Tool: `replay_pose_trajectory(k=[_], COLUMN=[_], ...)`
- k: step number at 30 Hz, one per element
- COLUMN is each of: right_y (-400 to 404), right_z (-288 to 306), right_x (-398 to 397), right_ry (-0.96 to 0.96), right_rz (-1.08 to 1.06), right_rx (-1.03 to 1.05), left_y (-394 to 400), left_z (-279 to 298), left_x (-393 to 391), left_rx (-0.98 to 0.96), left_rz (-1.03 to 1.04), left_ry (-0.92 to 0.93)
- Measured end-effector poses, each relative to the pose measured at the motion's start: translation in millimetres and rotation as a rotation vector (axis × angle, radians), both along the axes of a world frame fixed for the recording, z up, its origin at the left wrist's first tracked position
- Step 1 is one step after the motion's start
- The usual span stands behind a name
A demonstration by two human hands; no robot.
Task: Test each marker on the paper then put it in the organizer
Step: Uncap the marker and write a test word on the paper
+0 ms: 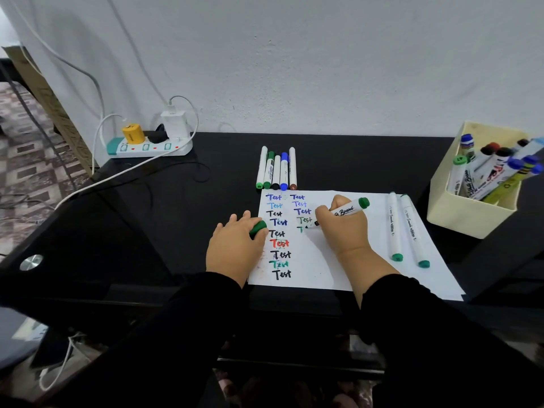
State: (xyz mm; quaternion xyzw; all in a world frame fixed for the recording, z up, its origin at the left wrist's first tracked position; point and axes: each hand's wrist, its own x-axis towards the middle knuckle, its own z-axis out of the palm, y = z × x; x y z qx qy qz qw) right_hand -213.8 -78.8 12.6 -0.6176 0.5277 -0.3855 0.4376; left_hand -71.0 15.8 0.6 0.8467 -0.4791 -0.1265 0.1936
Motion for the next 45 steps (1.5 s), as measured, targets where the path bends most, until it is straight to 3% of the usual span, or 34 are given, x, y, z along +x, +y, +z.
replay_pose_trajectory(k=[20, 39, 45], right_y=[2.9, 0.4, 1.2], right_z=[0.0, -1.2, -1.0], right_x=[1.1, 0.1, 0.5], right_ry=[0.072, -0.042, 0.038], right_rz=[-0.003, -0.113, -0.044], right_rx=[-0.035, -0.007, -0.040], left_y=[0.2, 0.1, -0.1], left_z=[-0.7, -1.0, -0.1], left_x=[0.6, 0.0, -0.2], left_rx=[-0.008, -0.006, 0.015], left_rz=[-0.015, 0.000, 0.002], left_ry=[0.009, -0.004, 0.000])
